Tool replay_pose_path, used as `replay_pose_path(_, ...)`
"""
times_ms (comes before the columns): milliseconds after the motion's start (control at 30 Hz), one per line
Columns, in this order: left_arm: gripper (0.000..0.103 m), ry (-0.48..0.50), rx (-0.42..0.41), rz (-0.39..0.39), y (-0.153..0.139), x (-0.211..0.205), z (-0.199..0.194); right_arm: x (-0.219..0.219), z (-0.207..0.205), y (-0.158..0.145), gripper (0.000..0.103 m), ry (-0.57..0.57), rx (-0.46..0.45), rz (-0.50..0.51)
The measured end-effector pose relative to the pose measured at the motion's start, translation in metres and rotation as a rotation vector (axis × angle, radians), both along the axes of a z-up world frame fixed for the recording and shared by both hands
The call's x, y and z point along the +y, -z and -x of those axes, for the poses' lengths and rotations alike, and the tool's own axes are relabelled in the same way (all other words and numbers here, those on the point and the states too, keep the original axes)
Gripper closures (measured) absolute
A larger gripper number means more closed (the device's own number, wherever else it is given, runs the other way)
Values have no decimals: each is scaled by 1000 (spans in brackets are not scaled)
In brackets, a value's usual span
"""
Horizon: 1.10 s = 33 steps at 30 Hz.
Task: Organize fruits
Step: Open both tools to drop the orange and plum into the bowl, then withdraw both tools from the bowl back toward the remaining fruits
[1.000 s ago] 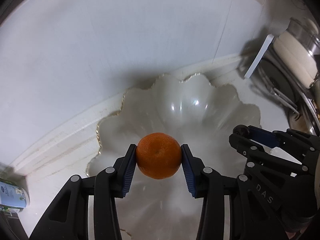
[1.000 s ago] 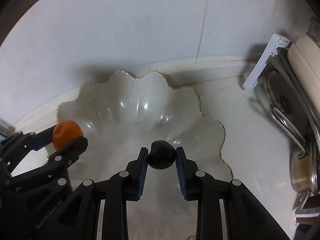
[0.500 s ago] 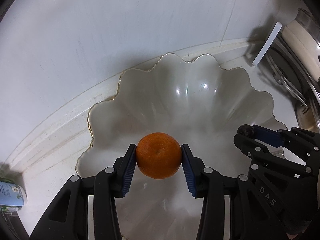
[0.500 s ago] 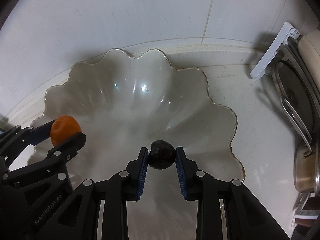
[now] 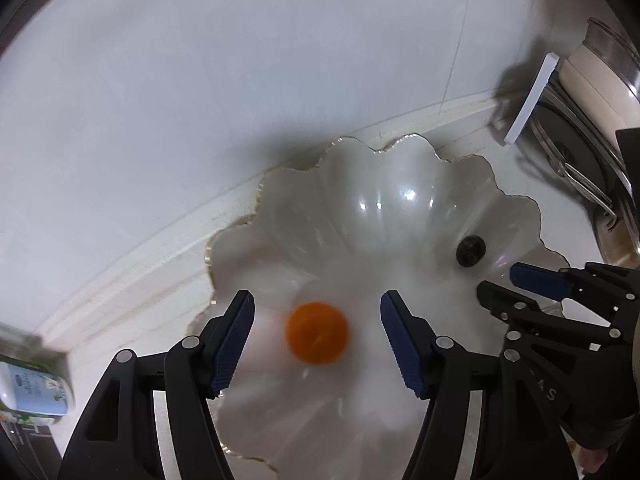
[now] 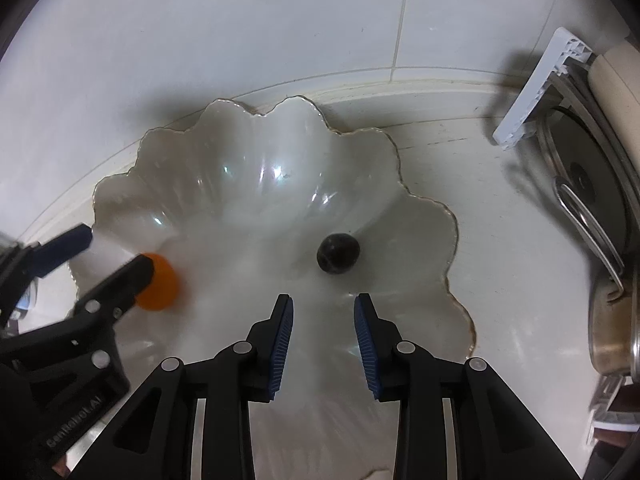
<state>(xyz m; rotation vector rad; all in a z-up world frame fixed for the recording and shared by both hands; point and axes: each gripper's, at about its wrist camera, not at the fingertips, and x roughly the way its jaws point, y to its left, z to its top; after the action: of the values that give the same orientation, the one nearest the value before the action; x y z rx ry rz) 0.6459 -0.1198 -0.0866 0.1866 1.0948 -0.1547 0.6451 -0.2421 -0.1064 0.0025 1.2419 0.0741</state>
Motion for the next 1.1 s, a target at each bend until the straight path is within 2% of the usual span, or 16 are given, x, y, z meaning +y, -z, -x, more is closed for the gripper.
replay_pose_path(167,38,-7,-26,-9,-11,6,12,0,13,-13,70,-3,-32,10)
replay_pose_path(400,38,-30,-92,-35,-31,12,42,-1,43,-47,69,19,-153,70)
replay_pose_path(733,37,-40,-231,19,-80,22,92,-1,97,-97,69,20,-331,105)
replay_pose_path(933,30,-34,-329,48,-107,26,124,-4,131,-124,68,41,-425,88)
replay_pose_path(1100,29,-31,-397,83,-126,33,154,-5,164,-143,68,65,-509,95)
